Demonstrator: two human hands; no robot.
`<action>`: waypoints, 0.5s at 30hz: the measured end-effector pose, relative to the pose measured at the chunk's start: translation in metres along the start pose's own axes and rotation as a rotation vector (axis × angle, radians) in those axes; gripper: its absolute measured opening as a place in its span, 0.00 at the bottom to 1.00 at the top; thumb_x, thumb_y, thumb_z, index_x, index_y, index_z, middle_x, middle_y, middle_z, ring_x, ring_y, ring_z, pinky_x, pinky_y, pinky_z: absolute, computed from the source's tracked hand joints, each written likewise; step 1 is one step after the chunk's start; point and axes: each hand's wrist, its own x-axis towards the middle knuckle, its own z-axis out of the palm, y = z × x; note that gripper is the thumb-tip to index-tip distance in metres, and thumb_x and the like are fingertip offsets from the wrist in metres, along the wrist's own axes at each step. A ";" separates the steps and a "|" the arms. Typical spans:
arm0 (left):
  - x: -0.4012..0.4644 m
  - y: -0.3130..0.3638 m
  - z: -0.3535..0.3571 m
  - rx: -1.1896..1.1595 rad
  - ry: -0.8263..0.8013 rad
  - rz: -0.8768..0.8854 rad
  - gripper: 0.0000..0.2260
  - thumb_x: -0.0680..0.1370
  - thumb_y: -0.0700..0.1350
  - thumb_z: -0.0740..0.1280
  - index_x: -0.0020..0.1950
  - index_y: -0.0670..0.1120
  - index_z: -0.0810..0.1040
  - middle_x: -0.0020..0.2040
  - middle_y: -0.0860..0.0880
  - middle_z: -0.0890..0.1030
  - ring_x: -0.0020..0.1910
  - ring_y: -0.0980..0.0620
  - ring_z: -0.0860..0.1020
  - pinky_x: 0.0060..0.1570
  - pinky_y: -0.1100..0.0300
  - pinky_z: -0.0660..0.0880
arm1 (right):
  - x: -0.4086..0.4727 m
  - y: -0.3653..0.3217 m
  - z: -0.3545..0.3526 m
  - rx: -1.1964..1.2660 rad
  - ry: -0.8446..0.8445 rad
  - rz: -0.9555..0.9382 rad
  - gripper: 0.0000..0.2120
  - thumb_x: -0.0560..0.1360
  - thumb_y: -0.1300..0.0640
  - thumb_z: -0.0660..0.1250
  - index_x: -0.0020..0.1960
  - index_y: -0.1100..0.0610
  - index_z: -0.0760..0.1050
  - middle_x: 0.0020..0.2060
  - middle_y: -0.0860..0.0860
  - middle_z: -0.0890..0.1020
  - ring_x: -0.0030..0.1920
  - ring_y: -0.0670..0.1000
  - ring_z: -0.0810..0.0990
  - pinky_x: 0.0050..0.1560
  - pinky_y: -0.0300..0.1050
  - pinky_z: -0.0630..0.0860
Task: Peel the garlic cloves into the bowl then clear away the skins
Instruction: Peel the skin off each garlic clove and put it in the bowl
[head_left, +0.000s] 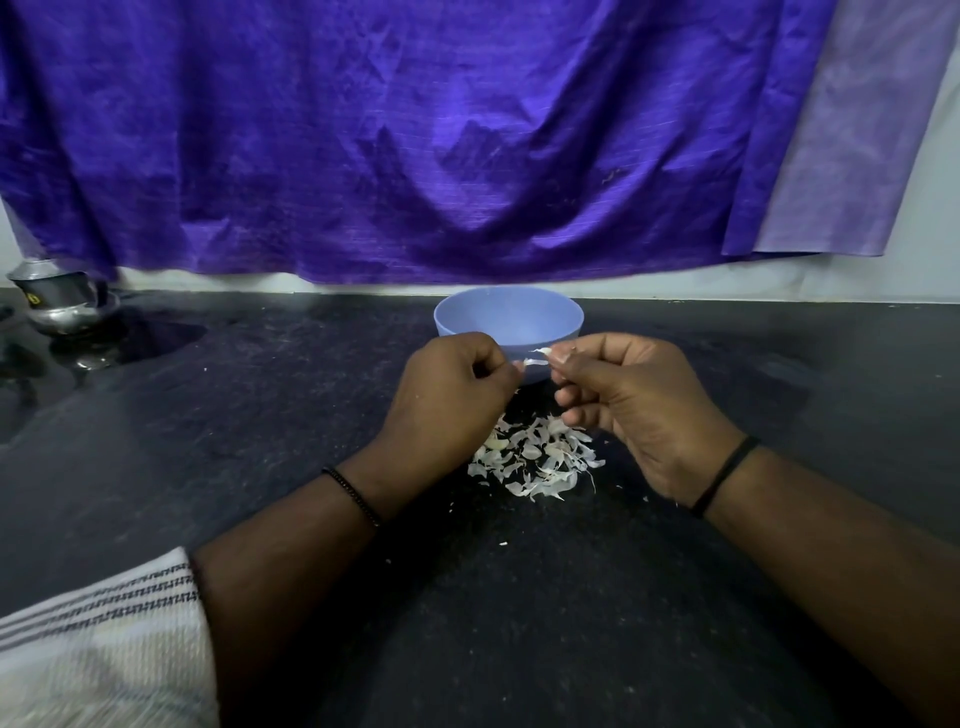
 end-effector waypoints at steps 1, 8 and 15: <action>0.000 0.001 0.000 0.015 -0.015 0.000 0.13 0.78 0.48 0.69 0.34 0.47 0.77 0.26 0.53 0.77 0.26 0.59 0.74 0.33 0.59 0.73 | 0.000 0.001 -0.001 -0.041 0.006 -0.020 0.02 0.75 0.64 0.72 0.46 0.63 0.81 0.36 0.55 0.82 0.31 0.48 0.78 0.30 0.40 0.78; -0.003 0.011 -0.002 0.123 -0.157 -0.024 0.09 0.80 0.45 0.57 0.42 0.44 0.71 0.37 0.44 0.78 0.39 0.41 0.79 0.40 0.41 0.77 | 0.000 0.005 -0.002 -0.191 0.003 -0.097 0.01 0.75 0.64 0.72 0.45 0.62 0.82 0.35 0.55 0.82 0.32 0.49 0.78 0.30 0.40 0.79; -0.002 0.008 -0.001 -0.066 -0.053 0.043 0.04 0.80 0.45 0.66 0.46 0.48 0.79 0.35 0.53 0.79 0.33 0.56 0.76 0.34 0.56 0.76 | 0.002 0.007 -0.004 -0.258 -0.004 -0.155 0.02 0.75 0.63 0.72 0.46 0.62 0.83 0.36 0.57 0.84 0.33 0.51 0.80 0.32 0.41 0.79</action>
